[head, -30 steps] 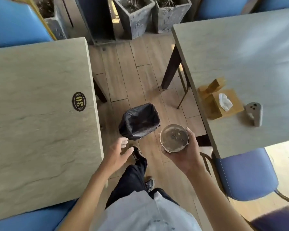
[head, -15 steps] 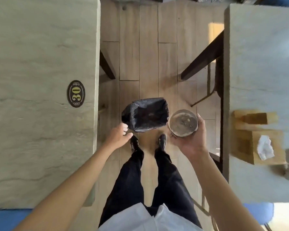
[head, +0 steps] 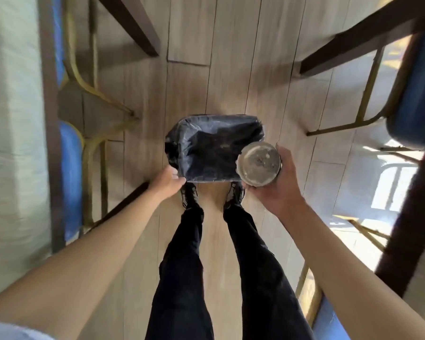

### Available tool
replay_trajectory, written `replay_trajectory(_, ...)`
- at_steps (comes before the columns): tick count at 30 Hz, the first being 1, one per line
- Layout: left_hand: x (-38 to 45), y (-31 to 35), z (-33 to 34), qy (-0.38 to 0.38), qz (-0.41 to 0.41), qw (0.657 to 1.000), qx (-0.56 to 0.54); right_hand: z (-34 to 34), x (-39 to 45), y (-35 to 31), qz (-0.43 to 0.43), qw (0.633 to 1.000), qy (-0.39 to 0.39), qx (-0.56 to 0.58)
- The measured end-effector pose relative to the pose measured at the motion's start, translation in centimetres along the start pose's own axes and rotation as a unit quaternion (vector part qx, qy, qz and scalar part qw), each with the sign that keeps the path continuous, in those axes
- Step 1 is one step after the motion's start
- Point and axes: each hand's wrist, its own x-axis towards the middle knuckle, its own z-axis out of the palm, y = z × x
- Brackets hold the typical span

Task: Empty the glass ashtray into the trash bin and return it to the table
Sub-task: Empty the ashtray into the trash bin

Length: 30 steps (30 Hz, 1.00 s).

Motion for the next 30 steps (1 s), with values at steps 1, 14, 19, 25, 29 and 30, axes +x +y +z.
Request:
replay_trajectory(1, 1.4, -0.1, 0.5, 0.009, -0.006, 1.0, 0.0, -0.7, 1.7, 0.4, 0.009, 1.0, 0.009, -0.003)
replay_trajectory(14, 11.8, -3.0, 6.7, 0.127, 0.009, 0.992, 0.017, -3.8, 14.8, 3.1, 0.023, 0.985, 0.107, -0.136)
replay_trajectory(19, 11.9, -3.7, 7.2, 0.14, 0.029, 0.99, -0.007, -2.6, 17.2, 3.5, 0.041, 0.962, 0.184, -0.196)
replay_trajectory(25, 12.1, -5.6, 6.9, 0.122, 0.08, 0.985, -0.097, -1.9, 18.9, 5.8, 0.034, 0.932, 0.192, -0.307)
replay_trajectory(29, 11.5, -5.7, 6.7, 0.126, 0.093, 0.981, -0.116, -1.5, 19.2, 6.1, 0.016, 0.922, 0.233, -0.31)
replay_trajectory(30, 11.5, -5.7, 6.7, 0.129, 0.096, 0.98, -0.116, -1.4, 19.3, 6.2, 0.005, 0.912, 0.241, -0.332)
